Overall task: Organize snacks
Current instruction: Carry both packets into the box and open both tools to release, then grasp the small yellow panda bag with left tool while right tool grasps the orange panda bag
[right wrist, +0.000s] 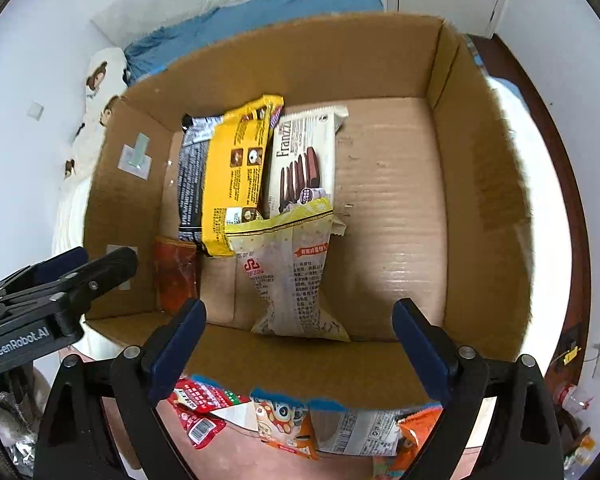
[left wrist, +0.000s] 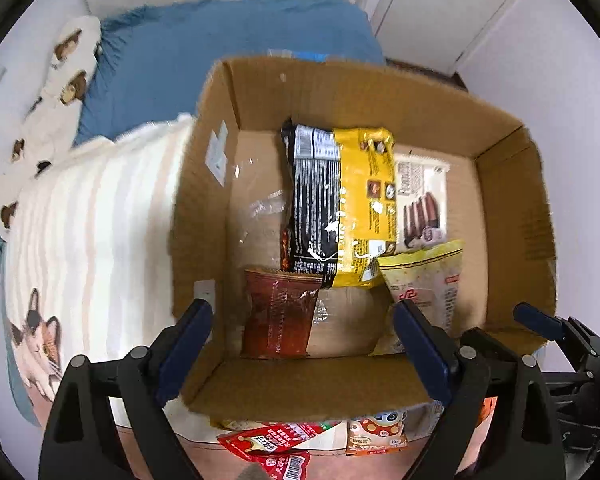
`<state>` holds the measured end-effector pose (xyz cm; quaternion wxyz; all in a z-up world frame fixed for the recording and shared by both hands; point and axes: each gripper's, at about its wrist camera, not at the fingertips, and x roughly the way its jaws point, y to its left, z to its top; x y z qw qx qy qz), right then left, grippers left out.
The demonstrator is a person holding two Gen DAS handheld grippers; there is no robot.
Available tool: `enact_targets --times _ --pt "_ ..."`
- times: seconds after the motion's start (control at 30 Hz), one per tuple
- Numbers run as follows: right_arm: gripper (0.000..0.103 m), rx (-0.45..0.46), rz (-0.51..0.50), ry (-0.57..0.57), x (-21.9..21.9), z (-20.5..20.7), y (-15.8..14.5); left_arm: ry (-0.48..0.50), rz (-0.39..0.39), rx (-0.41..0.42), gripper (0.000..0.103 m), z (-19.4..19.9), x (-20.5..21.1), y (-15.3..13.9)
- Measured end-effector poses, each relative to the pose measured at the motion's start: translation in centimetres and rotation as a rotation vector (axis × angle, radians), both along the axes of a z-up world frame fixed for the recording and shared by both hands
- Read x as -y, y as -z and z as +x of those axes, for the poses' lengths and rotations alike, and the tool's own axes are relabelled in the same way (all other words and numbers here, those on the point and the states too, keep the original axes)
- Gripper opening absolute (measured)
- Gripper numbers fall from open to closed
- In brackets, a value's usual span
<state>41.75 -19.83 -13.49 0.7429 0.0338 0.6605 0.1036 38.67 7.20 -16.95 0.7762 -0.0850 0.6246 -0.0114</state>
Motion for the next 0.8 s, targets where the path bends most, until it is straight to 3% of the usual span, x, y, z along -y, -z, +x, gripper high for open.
enact_targets --times 0.3,0.8 --pt "0.096 0.174 -0.021 0.033 1.8 -4.4 -4.8 0.001 0.071 0.187 0.093 -5.1 0.7 -5.2" --pt "0.096 0.379 -0.006 0.005 1.9 -11.6 -12.8 0.002 0.101 0.347 0.093 -12.6 1.3 -11.2"
